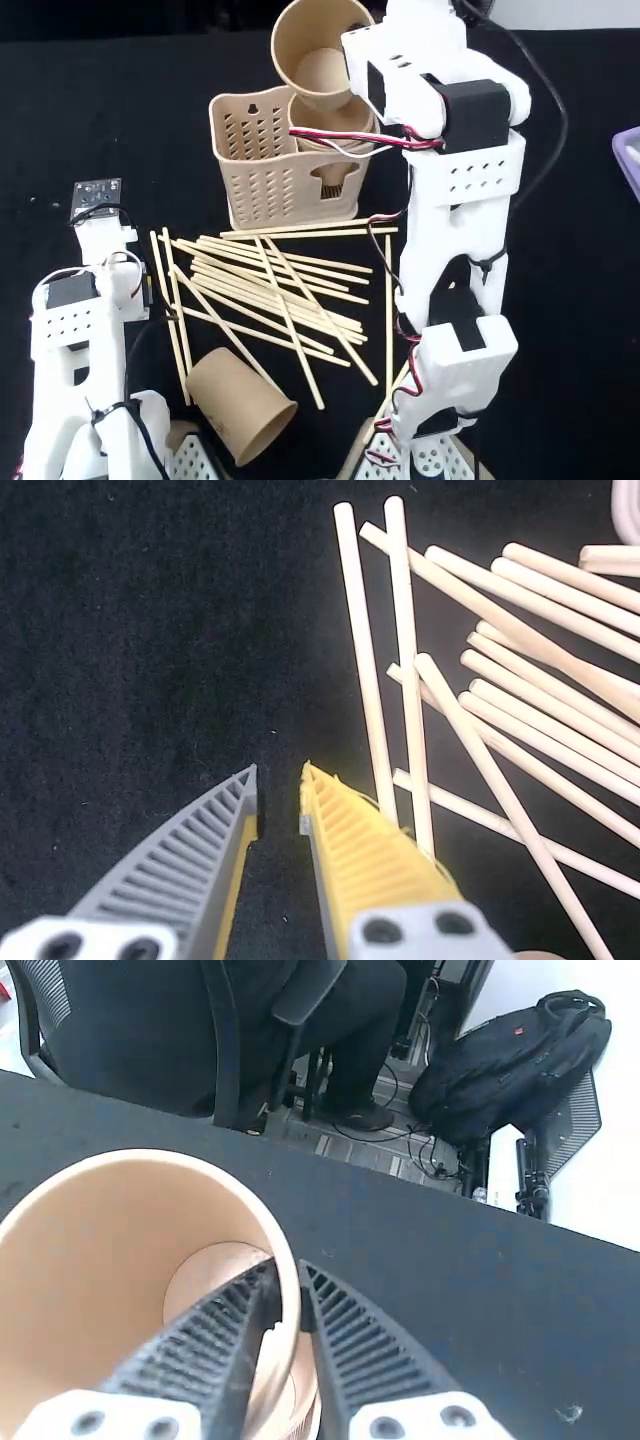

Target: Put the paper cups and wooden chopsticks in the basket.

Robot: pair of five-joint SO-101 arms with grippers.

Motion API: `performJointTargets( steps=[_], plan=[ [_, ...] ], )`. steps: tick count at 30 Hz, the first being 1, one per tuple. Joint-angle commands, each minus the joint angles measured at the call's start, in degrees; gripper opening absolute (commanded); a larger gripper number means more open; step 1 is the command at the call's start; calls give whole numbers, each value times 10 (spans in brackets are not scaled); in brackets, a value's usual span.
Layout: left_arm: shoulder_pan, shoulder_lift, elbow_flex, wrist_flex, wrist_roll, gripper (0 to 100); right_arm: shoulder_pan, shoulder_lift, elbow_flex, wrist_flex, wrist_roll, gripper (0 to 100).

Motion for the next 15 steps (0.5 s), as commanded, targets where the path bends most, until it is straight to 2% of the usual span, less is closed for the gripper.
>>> performJointTargets(
  steps=[1,15],
  plan=[
    [0,-15,-32,-5,7,80,6,8,-15,8,-6,11],
    [-2,-15,-33,-4,7,80,11,57,13,37,-6,11]
  ],
)
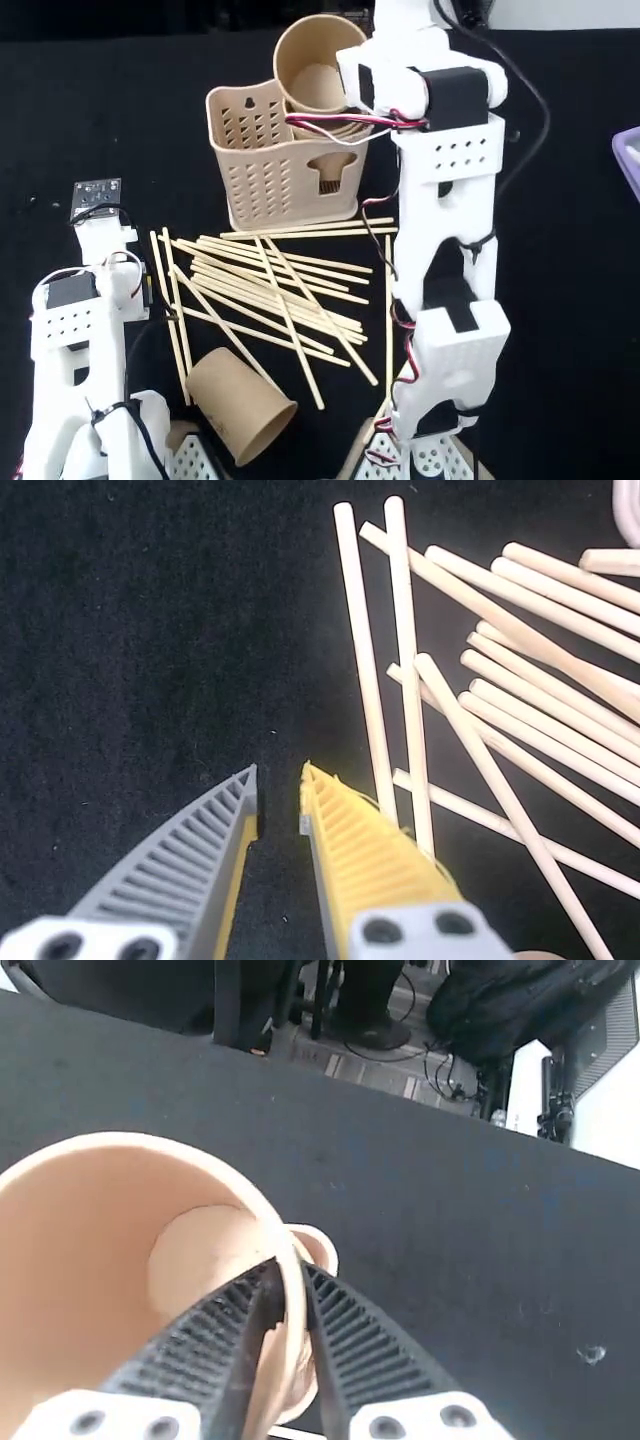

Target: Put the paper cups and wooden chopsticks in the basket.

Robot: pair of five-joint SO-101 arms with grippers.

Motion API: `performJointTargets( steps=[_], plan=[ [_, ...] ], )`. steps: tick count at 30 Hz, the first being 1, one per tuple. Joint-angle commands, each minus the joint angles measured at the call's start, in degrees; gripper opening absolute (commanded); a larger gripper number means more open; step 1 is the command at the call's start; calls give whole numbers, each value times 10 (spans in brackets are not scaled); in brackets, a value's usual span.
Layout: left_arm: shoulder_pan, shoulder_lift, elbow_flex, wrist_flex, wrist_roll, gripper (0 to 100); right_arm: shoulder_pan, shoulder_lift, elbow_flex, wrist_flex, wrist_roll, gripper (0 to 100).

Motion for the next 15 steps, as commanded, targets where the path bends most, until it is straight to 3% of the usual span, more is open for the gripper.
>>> performJointTargets(
  steps=[1,11,15],
  plan=[
    [-2,-15,-33,-4,7,80,8,6,-1,4,-6,11],
    [-3,-15,-33,-4,7,80,7,11,-4,29,-6,17],
    [-4,-15,-34,-4,7,80,7,7,-7,31,-6,82]
  ],
)
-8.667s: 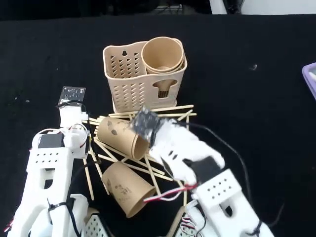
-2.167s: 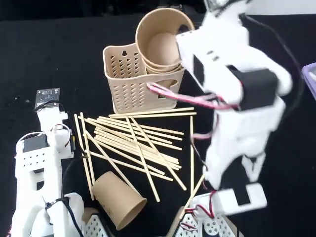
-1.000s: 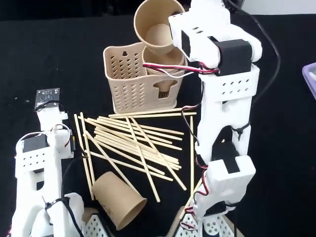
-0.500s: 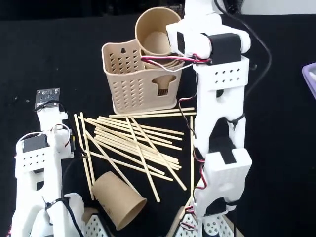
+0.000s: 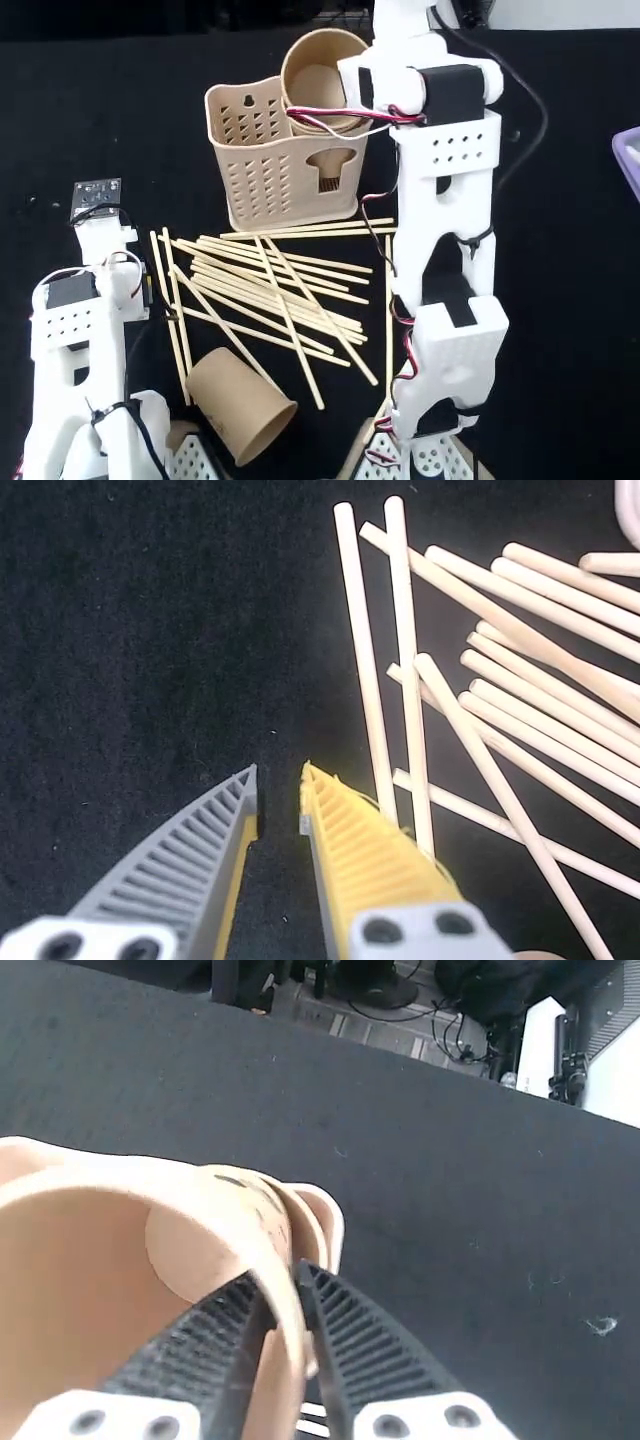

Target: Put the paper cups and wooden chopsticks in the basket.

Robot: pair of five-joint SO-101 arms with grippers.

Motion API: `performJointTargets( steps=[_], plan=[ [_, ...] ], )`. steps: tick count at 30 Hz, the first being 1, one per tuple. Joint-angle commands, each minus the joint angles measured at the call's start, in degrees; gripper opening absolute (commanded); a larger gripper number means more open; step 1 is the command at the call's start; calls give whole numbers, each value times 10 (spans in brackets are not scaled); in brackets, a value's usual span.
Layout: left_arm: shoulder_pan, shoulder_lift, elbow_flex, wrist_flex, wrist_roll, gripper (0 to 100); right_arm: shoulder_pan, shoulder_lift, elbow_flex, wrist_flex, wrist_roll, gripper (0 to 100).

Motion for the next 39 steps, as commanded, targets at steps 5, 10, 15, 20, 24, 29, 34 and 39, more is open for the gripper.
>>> performJointTargets(
  steps=[5,10,15,20,24,29,34,39],
  plan=[
    [-5,-15,-34,-4,7,80,4,-7,-7,3,-6,38],
    [-5,-15,-34,-4,7,80,4,-6,-22,-1,-6,34],
    [-5,-15,-34,-5,7,80,4,-1,-40,-30,-5,47],
    [-5,-15,-34,-4,7,80,0,-2,-34,-29,-5,171],
    [-5,-15,-34,-4,7,80,0,-6,-36,-29,-5,144],
    [-5,-15,-34,-4,7,80,0,-2,-37,-31,-5,145],
    [-5,-15,-34,-4,7,80,2,-4,-37,-33,-4,145],
    [-5,-15,-34,-4,7,80,0,-34,-73,22,-3,141]
  ],
)
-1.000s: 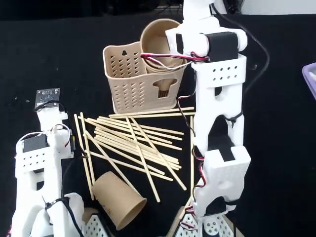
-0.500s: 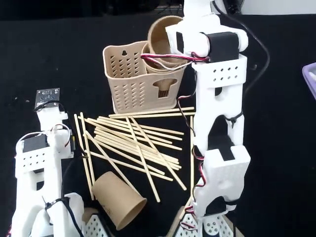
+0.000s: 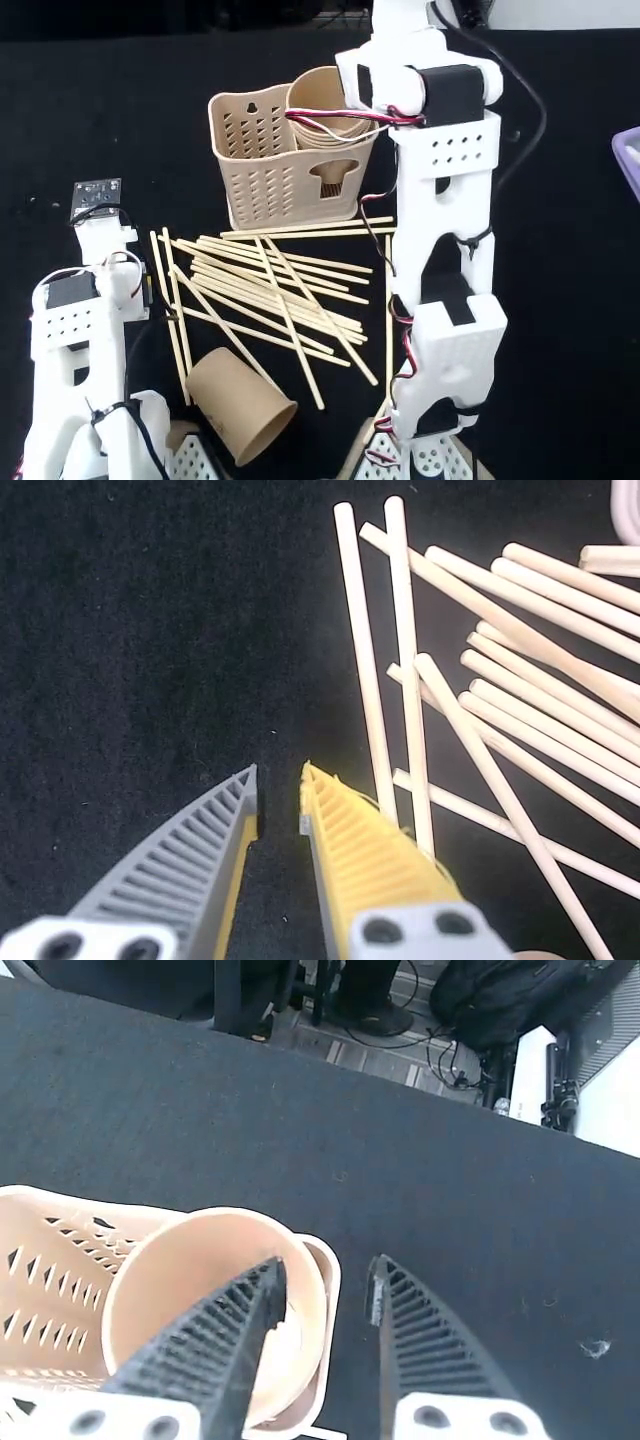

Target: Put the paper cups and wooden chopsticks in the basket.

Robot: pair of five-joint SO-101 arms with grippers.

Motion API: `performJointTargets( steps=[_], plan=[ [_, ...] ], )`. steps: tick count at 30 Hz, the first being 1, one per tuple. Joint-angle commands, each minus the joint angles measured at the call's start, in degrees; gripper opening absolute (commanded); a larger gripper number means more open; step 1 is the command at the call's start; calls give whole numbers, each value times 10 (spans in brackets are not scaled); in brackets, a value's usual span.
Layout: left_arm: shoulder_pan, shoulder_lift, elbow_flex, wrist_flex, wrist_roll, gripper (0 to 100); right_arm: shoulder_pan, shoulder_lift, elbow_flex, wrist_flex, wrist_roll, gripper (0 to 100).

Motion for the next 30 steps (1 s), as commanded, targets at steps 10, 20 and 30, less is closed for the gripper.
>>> performJointTargets(
  steps=[10,20,30],
  plan=[
    [0,-15,-30,-5,7,80,26,-218,111,79,25,141],
    [0,-15,-29,-6,7,80,-87,-704,772,11,266,144],
    [-5,-15,-30,-6,7,80,-287,-1030,1280,-151,340,155]
  ],
)
